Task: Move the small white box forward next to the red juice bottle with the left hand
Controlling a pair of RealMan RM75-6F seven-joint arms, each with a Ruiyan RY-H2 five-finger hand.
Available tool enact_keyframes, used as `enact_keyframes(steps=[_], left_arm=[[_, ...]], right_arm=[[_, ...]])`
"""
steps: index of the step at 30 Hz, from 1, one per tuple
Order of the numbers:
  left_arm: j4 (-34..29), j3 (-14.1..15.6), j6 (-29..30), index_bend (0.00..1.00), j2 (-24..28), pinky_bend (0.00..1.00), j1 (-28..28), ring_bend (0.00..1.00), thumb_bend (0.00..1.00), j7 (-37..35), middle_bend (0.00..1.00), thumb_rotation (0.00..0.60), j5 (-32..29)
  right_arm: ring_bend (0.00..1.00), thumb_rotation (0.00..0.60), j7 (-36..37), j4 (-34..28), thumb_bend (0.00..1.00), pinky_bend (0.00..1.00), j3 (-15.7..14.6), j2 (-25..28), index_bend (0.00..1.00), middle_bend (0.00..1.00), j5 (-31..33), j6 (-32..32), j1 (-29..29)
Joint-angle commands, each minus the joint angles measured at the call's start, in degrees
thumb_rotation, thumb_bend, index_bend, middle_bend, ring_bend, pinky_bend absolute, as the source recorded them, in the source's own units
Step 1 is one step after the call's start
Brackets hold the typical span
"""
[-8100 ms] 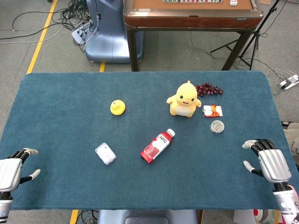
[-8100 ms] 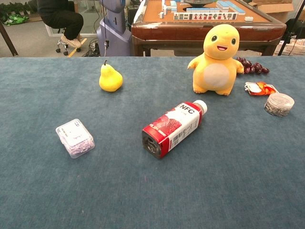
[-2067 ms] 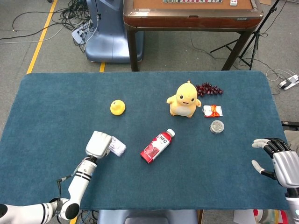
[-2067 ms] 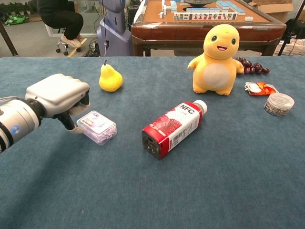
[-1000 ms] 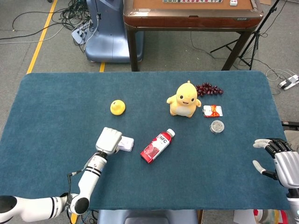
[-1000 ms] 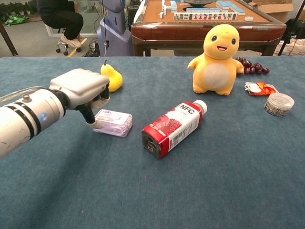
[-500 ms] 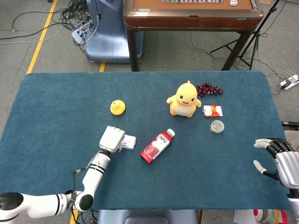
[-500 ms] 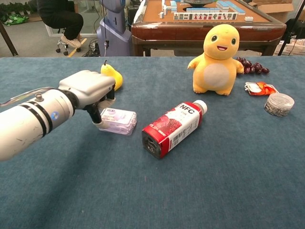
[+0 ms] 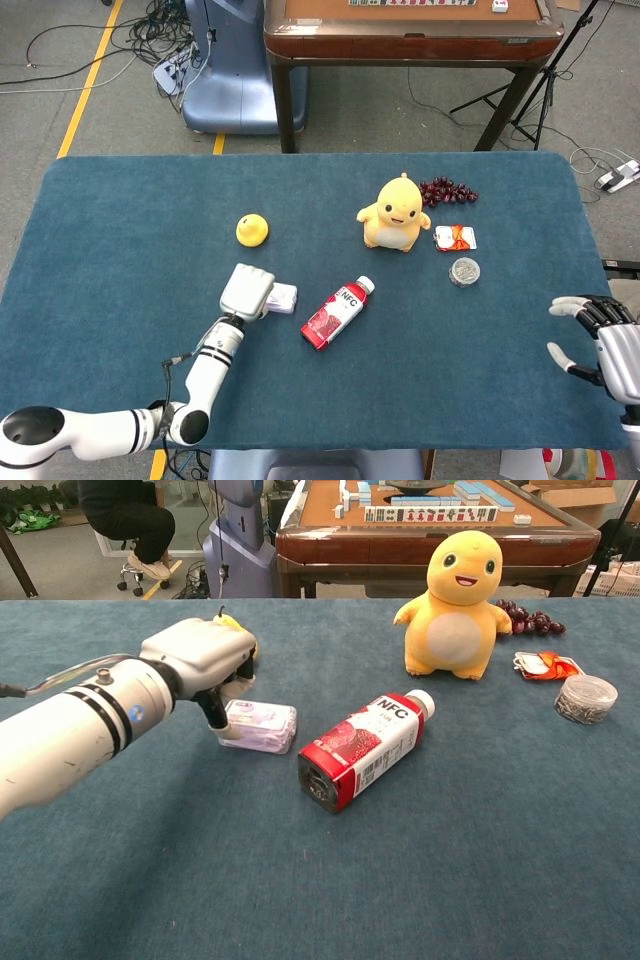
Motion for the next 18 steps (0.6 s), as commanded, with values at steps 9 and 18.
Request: enact_keyframes(steps=[9, 18], left_arm=[[4.6, -1.0, -1.0, 0.99, -2.3, 1.0, -3.2, 0.99, 0.0, 0.0, 1.0, 0.6, 1.2], [9.7, -1.9, -2.2, 0.99, -3.4, 1.0, -4.9, 0.99, 0.0, -1.6, 1.0, 0.6, 2.0]], right_arm=[[0.22, 0.6, 1.8, 0.4, 0.23, 0.24, 0.6, 0.6, 0.39, 0.34, 0.4, 1.8, -0.9], [0.22, 0.6, 3.3, 0.7, 0.23, 0.24, 0.8, 1.1, 0.39, 0.34, 0.8, 2.0, -1.1]])
